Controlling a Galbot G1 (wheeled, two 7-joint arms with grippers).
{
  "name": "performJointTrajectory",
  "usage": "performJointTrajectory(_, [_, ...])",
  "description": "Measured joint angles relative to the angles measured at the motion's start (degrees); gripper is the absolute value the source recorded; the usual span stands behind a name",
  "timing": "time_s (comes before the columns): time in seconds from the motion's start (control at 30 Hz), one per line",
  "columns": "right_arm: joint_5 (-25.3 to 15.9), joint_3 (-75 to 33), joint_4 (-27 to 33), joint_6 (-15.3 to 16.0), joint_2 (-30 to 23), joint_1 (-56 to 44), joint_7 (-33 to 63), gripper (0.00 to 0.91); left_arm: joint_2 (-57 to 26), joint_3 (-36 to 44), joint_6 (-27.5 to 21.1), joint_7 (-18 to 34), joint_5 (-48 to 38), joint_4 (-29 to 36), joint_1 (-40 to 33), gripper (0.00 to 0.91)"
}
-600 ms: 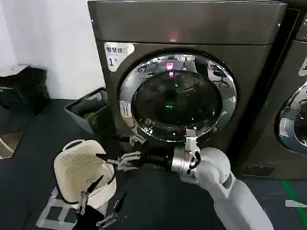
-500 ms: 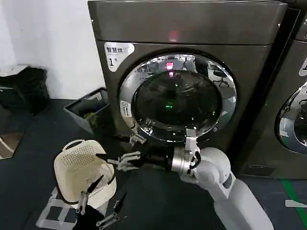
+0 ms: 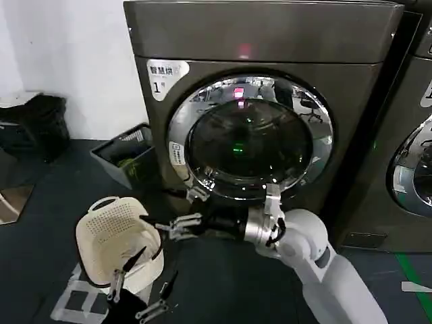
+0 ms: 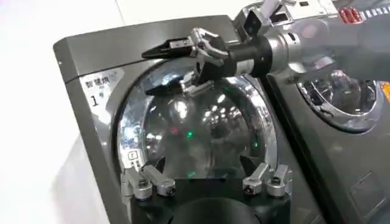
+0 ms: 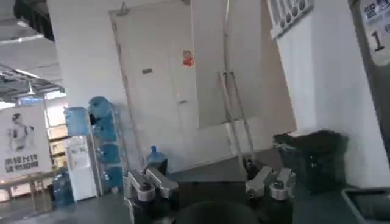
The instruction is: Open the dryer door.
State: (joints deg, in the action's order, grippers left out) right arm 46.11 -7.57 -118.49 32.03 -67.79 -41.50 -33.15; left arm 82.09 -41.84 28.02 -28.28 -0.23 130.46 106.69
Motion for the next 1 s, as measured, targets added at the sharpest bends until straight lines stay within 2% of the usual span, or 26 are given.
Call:
performJointTrajectory(0.4, [-3.26,-8.14,-0.89,-4.40,3.15,-5.26,0.79,0.907,-0.64,-0.04,-0.05,0.00,-0.49,0.22,0.08,0.907])
performJointTrajectory(0.53, [-6.54,-11.35,-0.53,-7.93,4.77,-7.54,0.89,0.907,-1.08,-0.35,-0.25,0.07,-1.25,0.24,0.19,0.907])
performJointTrajectory(0.8, [-10.56,-17.42,1.00,-13.79,7.69,-12.10,2.70,0.907,-1.81,-0.70,-0.45,0.20,-1.69,0.17,0.18,0.907])
performJointTrajectory(1.0, [-11.21,-19.80,2.89,-16.89,9.22,-13.25,6.19,0.907,-1.79,-0.61,-0.63,0.26,-1.65,0.49,0.22,0.907])
